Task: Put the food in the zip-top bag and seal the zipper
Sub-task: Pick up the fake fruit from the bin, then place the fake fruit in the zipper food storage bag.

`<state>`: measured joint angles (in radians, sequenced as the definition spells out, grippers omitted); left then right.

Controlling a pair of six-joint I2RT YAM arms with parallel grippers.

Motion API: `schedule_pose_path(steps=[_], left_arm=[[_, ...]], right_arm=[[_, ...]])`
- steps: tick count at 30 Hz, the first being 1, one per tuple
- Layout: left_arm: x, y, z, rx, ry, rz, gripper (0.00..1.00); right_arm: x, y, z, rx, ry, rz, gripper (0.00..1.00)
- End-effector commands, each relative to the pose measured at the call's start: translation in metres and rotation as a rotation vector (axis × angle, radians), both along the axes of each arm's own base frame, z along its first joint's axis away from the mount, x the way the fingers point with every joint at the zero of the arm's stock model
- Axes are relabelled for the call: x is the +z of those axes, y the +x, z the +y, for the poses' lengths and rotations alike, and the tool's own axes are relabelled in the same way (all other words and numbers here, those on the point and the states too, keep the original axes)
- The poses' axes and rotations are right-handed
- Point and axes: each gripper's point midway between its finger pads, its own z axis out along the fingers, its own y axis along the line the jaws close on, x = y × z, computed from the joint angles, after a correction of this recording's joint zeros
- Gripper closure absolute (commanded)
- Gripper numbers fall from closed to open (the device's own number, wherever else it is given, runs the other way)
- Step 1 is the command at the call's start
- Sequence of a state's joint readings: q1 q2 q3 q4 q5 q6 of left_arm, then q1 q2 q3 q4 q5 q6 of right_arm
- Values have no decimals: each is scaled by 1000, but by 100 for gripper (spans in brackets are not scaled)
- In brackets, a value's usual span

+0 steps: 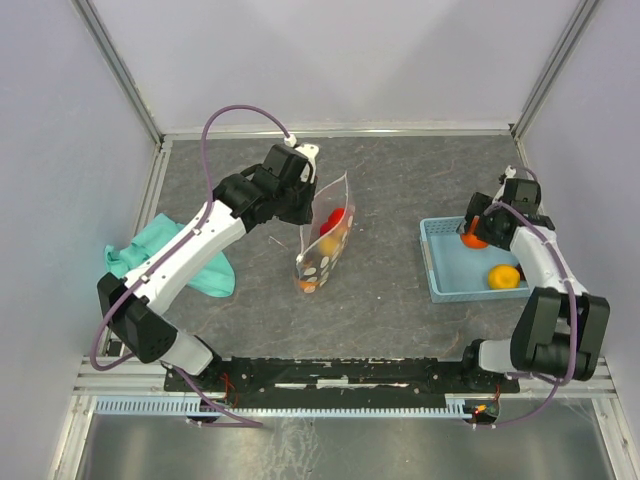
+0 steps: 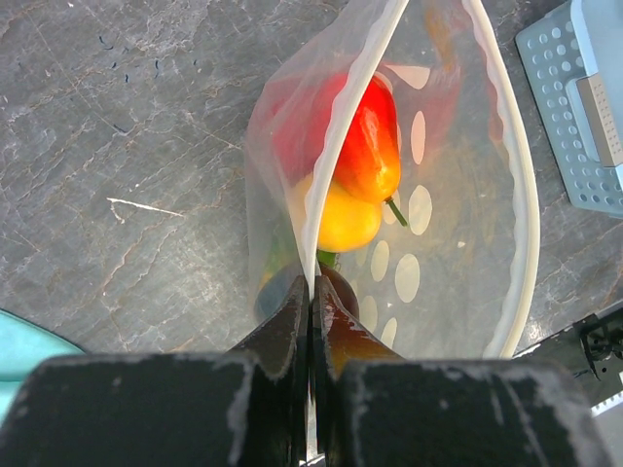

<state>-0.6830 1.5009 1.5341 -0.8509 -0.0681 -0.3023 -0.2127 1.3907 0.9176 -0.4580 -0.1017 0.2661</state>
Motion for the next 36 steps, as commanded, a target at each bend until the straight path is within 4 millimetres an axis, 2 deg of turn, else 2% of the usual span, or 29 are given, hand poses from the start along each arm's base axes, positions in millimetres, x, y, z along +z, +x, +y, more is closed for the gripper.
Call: schedule_pose_path(steps=[1,5,15,23,27,31,36], left_arm=[[33,-1,-4,-21,-64,-82,97],[33,-2,-4,-27,-60,-85,97],[41,-3,-6,-42,-74,-98,97],[42,-6,-12,-61,-87,-90,97],[43,-8,-14,-68,-97,-84,97],[45,-8,-14,-68,-104,-87,97],[43,-9,-14,-70,-103,-82,97]], right_arm=[[33,-7,25,53,9,-68,34],[65,-10,52,135,-1,-131,34],[163,-12,145,379,49,-382,36],[226,-23,241,617,132,-588,34],[250,-30,285,731,160,-687,33],[264,-37,320,821,177,-764,32],[265,-40,353,905,212,-805,31]])
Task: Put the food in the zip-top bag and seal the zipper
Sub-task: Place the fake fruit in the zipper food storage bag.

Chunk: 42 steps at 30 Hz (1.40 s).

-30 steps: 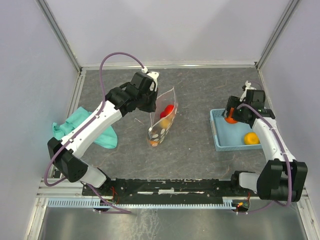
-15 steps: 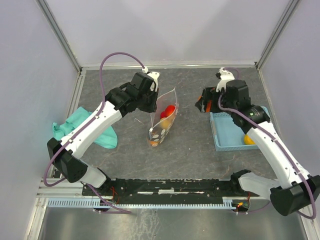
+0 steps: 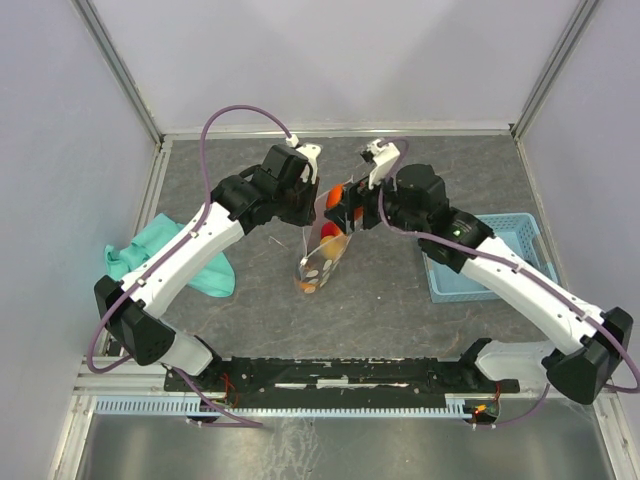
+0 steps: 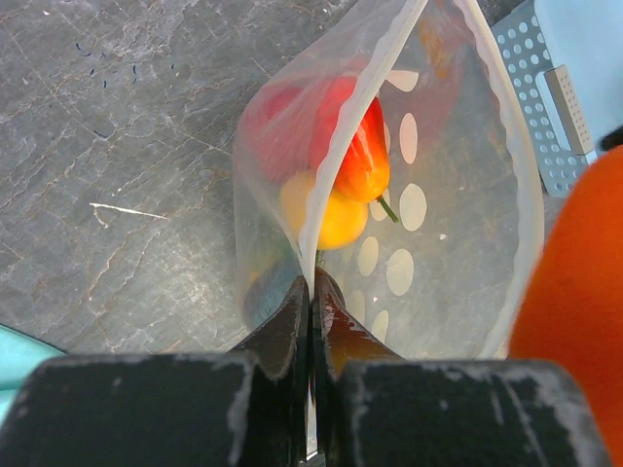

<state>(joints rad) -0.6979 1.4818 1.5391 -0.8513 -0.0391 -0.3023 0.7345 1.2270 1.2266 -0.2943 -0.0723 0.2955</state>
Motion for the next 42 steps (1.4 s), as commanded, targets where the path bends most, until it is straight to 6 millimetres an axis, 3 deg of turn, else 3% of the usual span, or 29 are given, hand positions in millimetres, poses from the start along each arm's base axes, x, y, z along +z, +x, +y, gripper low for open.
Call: schedule_pose_path(steps=[1,6,13,21,33,42], left_arm=[[33,-1,-7,-34,-73,-74,97],[34,-1,-7,-33,-78,-76,97],[34,0,-5,-22,-70,-81,97],[33,-1,-5,-19,-76,-76,97],[30,-3,-7,-28,-81,-64,97],[27,-3,-4,-20,-70,-67,97]], right_arm=[[43,8,27,52,93,-146,30],[17,12,36,74,63,-125,28],[-22,8,30,76,4,-73,25],[-48,-2,28,97,-42,0,17],[-38,-5,33,118,-21,29,7],[0,-3,23,46,20,19,4]])
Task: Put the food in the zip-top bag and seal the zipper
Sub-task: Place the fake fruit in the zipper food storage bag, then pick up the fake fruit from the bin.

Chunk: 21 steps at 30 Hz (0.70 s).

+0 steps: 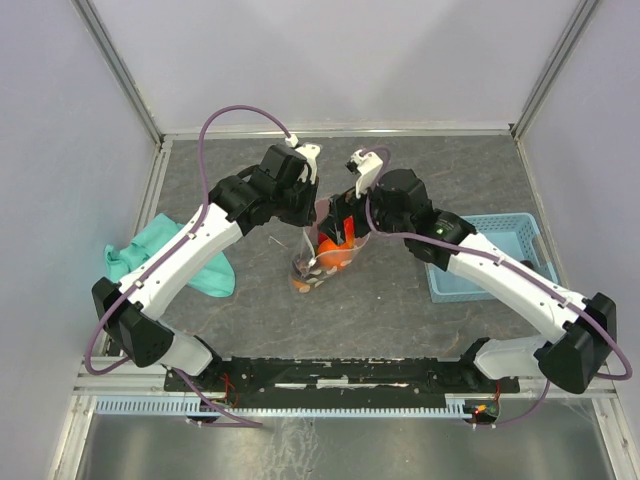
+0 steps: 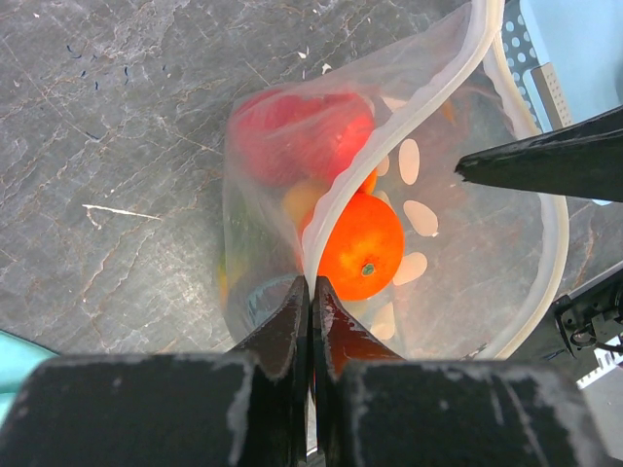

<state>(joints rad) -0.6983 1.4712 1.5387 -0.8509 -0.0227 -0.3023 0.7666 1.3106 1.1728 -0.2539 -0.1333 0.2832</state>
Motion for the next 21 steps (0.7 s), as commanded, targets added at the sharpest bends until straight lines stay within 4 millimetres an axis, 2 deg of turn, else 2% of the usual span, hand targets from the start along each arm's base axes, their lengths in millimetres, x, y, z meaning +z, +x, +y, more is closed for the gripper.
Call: schedule_pose_path(steps=[1,6,10,17,21], left_arm=[[23,0,-3,-9,-53,-66,97],[22,0,-3,-8,-52,-66,97],[22,1,-2,-10,-49,-69,97],[23,0,0,-9,-45,-76,97],[22,0,0,-9,-42,-75,97]], right_arm=[[53,5,-8,-80,79,-54,4],[57,5,-40,-232,23,-9,8],[42,0,-74,-370,-76,59,12],[19,-20,-151,-623,-215,108,12],[-1,-32,-198,-756,-288,181,12]])
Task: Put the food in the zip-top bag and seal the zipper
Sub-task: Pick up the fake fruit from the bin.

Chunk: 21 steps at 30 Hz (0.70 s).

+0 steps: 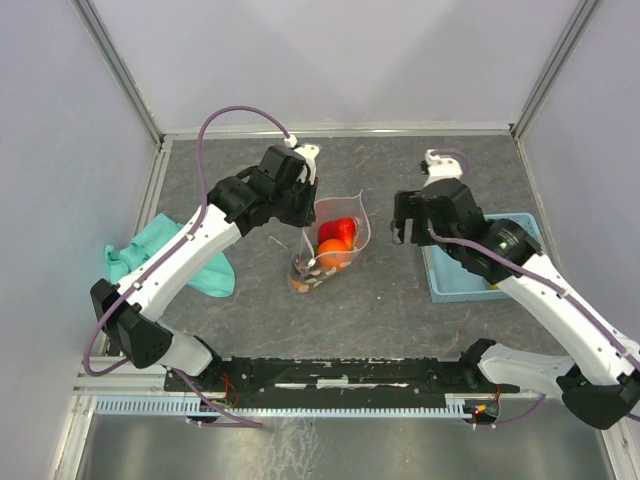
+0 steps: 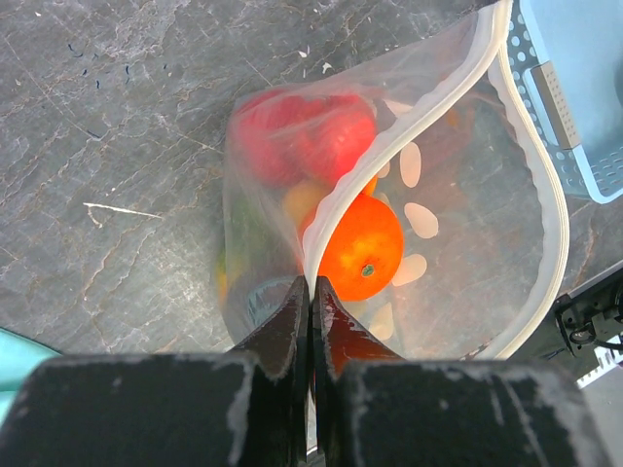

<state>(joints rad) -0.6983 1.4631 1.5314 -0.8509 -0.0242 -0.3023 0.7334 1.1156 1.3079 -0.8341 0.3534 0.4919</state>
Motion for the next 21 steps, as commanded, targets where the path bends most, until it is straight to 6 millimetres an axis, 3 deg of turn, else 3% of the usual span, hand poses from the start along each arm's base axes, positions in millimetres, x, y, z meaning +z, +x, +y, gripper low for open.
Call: schedule_pose_path(steps=[1,10,21], left_arm=[[21,1,-1,-10,-41,-74,97],[18,1,4,-10,-23,-85,97],[22,5,13,12,13,-124,97]], right_arm=[[-23,-15,-69,-226,-97,82,12],[-70,-27,-140,-456,-134,207,9],[-125,-14,-205,-682,-155,320,4]])
